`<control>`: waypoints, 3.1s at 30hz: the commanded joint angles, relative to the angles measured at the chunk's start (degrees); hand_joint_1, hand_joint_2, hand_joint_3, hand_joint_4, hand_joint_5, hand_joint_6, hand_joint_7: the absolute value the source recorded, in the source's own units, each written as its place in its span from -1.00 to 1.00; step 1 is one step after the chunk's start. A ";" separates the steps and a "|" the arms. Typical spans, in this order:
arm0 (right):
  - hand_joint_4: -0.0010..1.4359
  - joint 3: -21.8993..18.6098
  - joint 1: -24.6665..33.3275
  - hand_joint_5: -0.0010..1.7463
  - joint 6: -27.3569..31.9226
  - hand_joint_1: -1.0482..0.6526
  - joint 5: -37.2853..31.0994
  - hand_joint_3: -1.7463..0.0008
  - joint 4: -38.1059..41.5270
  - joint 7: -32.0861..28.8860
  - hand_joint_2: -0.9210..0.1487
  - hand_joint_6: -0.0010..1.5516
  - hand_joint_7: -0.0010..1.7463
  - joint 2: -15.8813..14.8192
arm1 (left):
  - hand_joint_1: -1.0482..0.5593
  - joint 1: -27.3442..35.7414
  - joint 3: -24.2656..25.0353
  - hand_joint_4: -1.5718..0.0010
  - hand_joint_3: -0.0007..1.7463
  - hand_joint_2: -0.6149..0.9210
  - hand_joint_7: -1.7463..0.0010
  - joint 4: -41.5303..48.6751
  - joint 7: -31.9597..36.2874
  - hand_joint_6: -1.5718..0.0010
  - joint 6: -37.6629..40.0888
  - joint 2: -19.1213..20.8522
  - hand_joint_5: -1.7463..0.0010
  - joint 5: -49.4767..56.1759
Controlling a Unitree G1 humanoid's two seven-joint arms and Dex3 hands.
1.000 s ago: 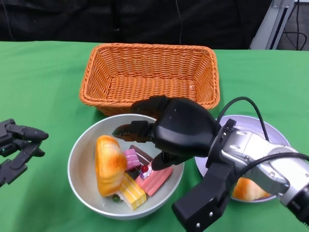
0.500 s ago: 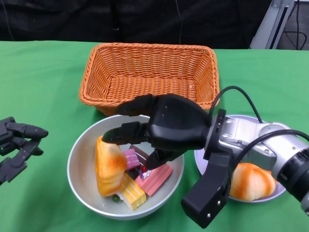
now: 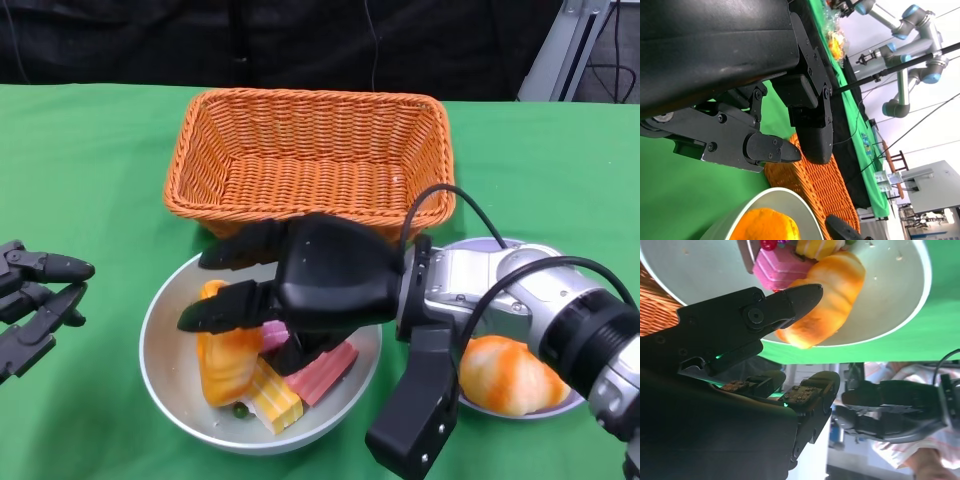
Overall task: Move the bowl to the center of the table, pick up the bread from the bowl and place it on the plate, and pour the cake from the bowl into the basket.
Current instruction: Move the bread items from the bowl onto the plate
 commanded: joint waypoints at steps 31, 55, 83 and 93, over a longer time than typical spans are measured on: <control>-0.14 11.39 -3.46 0.12 8.81 -0.21 -9.42 1.00 12.82 -17.95 -0.83 0.34 -0.98 8.79 | 0.17 -1.82 0.51 -0.09 -0.72 0.99 0.22 0.48 0.49 -0.24 6.98 2.36 -0.34 0.72; -0.01 4.03 -3.33 0.62 4.45 -0.17 -1.88 1.00 4.96 -32.38 -0.85 0.54 -0.94 2.52 | 0.15 -1.40 0.05 0.01 -0.68 1.00 0.17 0.84 0.74 -0.20 5.58 3.18 -0.51 3.41; 0.32 -29.08 33.55 -0.07 3.66 0.11 23.20 0.99 -39.04 7.91 -0.83 0.60 -0.85 -16.83 | 0.20 -2.70 -0.25 -0.06 -0.68 0.98 0.16 5.09 -0.89 -0.24 2.62 4.92 -0.42 3.39; 0.38 -36.01 39.39 -0.14 4.69 0.15 18.72 0.99 -34.50 1.94 -0.85 0.60 -0.84 -17.89 | 0.22 -3.94 0.23 -0.05 -0.65 0.97 0.16 8.18 -2.12 -0.22 1.45 5.71 -0.43 2.15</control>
